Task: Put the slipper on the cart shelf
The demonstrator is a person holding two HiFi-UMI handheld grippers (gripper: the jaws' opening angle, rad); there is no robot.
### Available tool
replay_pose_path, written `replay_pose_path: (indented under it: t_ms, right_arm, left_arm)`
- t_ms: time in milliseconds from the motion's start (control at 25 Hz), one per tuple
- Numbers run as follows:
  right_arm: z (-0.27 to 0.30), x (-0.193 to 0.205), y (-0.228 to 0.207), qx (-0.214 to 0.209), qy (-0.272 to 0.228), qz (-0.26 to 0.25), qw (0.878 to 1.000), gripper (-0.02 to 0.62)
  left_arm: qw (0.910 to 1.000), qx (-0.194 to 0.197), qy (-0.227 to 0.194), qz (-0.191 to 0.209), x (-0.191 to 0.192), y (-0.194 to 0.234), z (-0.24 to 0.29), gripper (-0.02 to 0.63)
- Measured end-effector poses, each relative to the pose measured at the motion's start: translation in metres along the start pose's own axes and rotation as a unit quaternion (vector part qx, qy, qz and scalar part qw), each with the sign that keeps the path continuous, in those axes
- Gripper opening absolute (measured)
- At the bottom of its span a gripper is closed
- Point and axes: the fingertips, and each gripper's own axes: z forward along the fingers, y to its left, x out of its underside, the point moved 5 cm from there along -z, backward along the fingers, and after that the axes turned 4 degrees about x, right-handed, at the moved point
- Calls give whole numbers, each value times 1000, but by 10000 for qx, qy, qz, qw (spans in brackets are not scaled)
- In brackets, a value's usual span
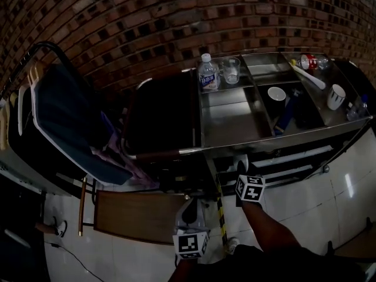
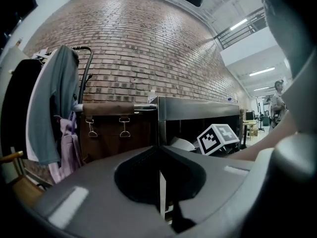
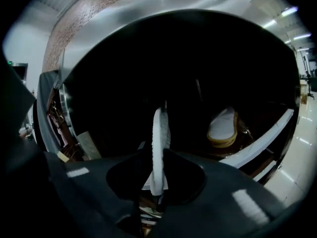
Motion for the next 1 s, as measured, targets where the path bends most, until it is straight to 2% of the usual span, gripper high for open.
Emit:
replay_pose_path:
  t_ms: [320,440,560,800,1000]
  right_arm:
    - [29,8,-12,71,295,617,9976,62]
    - [33,9,-12,130,317,668,9972,63]
    - [36,10,-13,328,324,333,9984,77]
    - [37,4,-10,681,222,-915,9932,126]
    - [46,7,-19,1022,292,-1335,9853,228]
  left_arm:
    - [10000,-31,90,5,7,0,-8,15]
    - [10000,-19,94,9,9,1,-7,15]
    - [10000,-3,75,32,9,1,-7,15]
    - [9999,19,101,8,14,0,-10,15]
    - [9999,36,105,-78,16,-4,-12,15]
